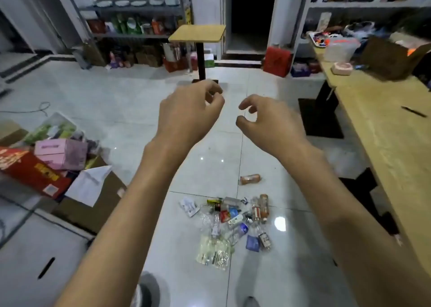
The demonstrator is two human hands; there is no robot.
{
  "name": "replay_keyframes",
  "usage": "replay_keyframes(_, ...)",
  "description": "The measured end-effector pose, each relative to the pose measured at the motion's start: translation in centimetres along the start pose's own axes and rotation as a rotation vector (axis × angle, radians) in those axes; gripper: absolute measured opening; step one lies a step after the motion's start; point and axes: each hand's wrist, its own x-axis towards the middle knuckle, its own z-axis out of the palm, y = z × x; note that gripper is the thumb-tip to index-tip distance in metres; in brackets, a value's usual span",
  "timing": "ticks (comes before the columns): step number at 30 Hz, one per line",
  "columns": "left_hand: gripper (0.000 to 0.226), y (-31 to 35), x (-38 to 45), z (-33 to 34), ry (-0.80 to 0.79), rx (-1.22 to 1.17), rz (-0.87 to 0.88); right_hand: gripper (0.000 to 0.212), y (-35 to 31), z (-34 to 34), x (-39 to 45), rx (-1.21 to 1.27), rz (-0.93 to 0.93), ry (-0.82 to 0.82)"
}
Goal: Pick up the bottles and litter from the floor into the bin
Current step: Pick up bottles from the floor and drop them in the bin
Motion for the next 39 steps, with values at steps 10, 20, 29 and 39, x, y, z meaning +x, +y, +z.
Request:
replay_keyframes(10,0.028,-10.6,2.8,11.8,-0.138,-0.024,-0.283,0.039,4.4,14.4,5.7,0.126,0.111,-0.224)
replay_keyframes(20,0.028,-22.4,7.6,14.9,-0.231,-0.093,-0.320,0.043,1.4,25.6,10.4,0.088,0.250,-0.329)
replay_keyframes(29,0.032,-31.1,12.3,20.4,-0.359,-0.109,-0.305,0.043,1.2,34.8,16.4,0.060,0.344,-0.385)
replay_keyframes(39,0.028,-38.2,10.1,33.8,-0.454,-0.116,-0.392,0.043,8.4,47.0,18.6,0.040,0.399,-0.490)
